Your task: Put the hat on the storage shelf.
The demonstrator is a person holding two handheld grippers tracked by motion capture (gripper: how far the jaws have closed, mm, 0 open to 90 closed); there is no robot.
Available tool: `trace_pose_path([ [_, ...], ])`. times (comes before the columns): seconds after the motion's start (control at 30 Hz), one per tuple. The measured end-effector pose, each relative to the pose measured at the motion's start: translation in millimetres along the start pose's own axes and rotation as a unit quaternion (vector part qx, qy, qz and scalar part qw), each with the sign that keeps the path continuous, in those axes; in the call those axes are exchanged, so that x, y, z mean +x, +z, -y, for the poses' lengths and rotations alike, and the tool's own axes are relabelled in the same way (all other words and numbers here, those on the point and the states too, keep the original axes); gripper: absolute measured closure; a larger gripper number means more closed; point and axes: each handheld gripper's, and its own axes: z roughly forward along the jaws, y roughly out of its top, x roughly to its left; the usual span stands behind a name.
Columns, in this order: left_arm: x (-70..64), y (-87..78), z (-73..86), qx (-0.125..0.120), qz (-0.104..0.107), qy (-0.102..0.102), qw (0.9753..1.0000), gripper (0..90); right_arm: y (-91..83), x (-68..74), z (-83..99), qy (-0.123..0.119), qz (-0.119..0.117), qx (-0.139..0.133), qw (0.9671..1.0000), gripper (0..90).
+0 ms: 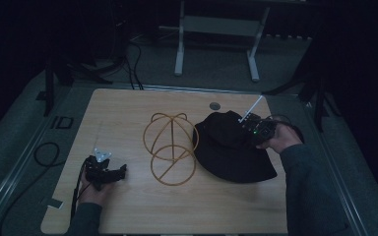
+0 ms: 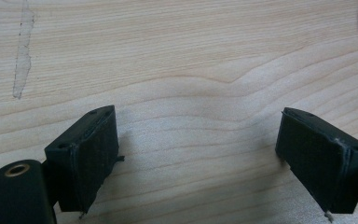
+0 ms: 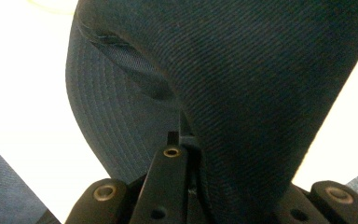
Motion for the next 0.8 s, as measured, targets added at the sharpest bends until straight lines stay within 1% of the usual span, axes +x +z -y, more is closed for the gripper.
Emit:
trace_pose_path([
  [0.17,0.0,0.0,0.0,0.0,0.0,0.0,1.0,13.4,-7.1,-2.2,2.7,0.008,-0.002,-0.015,0.9999,87.8],
  [0.5,0.0,0.0,0.0,0.0,0.0,0.0,1.0,13.4,-16.8,-4.4,4.7,0.015,0.0,-0.028,0.9995,87.7],
  [0.73,0.0,0.0,0.0,0.0,0.0,0.0,1.0,13.4,-24.9,-5.3,5.0,0.015,0.004,-0.031,0.9994,87.7],
  [0.8,0.0,0.0,0.0,0.0,0.0,0.0,1.0,13.4,-28.1,-5.9,5.2,0.013,0.005,-0.038,0.9992,87.7],
])
